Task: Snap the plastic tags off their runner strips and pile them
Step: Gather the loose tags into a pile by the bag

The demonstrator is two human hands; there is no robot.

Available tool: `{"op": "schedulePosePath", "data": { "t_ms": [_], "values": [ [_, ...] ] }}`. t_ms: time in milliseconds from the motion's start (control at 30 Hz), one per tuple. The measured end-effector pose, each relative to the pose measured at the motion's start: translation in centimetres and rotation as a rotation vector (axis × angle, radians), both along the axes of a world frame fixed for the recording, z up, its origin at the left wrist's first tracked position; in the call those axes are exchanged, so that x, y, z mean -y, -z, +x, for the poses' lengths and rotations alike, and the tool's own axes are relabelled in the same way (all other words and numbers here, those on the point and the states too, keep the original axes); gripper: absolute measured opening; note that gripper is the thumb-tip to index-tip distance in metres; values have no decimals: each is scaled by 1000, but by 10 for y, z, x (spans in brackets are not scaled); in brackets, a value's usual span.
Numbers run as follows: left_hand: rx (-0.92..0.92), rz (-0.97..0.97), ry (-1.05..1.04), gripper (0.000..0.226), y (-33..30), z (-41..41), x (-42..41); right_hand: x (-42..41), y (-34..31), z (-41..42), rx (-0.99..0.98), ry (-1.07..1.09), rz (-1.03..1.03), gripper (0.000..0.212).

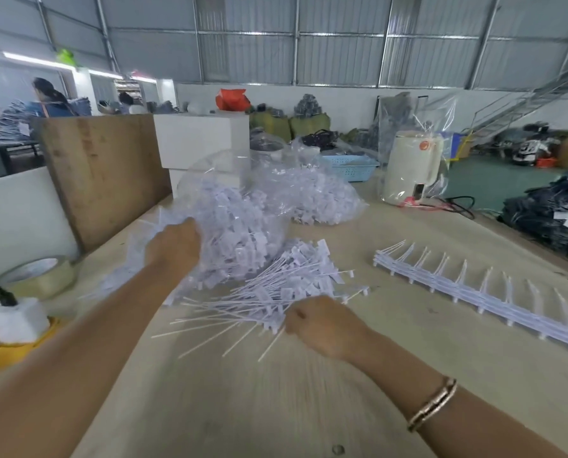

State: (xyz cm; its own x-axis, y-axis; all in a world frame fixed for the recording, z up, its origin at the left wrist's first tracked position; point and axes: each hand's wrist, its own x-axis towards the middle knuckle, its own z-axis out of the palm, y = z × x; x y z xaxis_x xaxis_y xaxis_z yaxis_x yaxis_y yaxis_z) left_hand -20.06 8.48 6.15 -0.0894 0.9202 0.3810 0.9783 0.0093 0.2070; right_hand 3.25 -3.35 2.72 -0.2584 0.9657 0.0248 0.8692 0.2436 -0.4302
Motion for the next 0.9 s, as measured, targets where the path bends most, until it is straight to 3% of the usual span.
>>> {"op": "schedulePosePath", "data": {
  "t_ms": [33,67,133,167,233,433,600,733,833,900],
  "values": [
    [123,26,-2,25,0,-5,-3,-6,-3,8,-30,-15,78,22],
    [284,45,-12,26,-3,-10,-7,-11,-6,16,4,-76,95,32],
    [599,60,-54,28,-12,-16,-15,-21,-2,24,213,-241,-29,89],
    [707,69,-67,31,-17,-17,-19,-26,1,23,309,-285,-70,107],
    [793,91,-60,34,-25,-16,-26,-45,6,16,394,-319,-27,119],
    [685,105,-46,33,-30,-11,-41,-117,-11,-8,616,-276,-141,119],
    [875,141,3,23,-25,-10,-39,-109,14,-11,541,-318,22,88],
    [665,166,1,29,-29,-1,-18,-75,21,14,503,-389,132,81],
    [121,29,-32,36,-41,12,15,-50,19,28,538,-406,120,87],
    [-166,-101,-57,53,-58,25,40,-37,5,34,527,-391,41,96]
  ]
}}
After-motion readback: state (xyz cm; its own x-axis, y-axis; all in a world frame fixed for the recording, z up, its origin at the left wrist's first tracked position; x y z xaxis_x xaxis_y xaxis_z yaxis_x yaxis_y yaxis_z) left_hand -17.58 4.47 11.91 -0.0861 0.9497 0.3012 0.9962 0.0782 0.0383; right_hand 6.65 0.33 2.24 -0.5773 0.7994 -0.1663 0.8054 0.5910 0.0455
